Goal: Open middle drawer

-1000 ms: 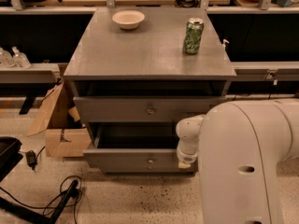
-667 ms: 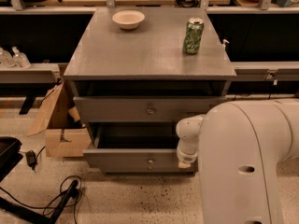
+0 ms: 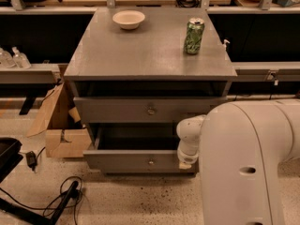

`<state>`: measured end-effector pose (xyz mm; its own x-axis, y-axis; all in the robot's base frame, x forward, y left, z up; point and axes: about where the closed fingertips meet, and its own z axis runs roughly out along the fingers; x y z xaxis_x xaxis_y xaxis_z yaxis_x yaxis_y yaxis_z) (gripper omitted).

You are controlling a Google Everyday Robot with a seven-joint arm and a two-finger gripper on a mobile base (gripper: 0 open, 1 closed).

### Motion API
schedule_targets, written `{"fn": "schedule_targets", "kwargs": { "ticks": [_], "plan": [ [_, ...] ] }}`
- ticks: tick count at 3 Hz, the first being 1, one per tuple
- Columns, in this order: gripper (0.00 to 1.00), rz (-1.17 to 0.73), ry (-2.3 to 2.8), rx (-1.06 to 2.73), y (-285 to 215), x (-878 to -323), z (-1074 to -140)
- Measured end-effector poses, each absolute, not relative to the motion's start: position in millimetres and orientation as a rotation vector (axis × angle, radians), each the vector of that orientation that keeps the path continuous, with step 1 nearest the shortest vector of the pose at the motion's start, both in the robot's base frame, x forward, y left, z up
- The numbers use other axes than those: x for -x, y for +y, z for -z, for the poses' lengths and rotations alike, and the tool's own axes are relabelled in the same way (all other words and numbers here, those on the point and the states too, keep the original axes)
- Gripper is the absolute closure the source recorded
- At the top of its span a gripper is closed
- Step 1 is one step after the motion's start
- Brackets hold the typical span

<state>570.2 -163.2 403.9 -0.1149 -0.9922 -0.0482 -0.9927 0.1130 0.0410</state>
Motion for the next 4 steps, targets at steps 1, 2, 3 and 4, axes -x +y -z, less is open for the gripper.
{"fn": "schedule_targets", "kwargs": {
  "ticks": [1,2,3,4],
  "plan": [
    [0.58,-0.098,2.337,2.084,-163.2,-570.1,-403.9],
    [0.36,-0.098,2.337,2.084,-163.2,-570.1,-403.9],
    [0.13,-0.098,2.337,2.084,-163.2,-570.1,-403.9],
    [0.00,-0.098,2.337,2.084,-163.2,-570.1,-403.8]
  ]
}}
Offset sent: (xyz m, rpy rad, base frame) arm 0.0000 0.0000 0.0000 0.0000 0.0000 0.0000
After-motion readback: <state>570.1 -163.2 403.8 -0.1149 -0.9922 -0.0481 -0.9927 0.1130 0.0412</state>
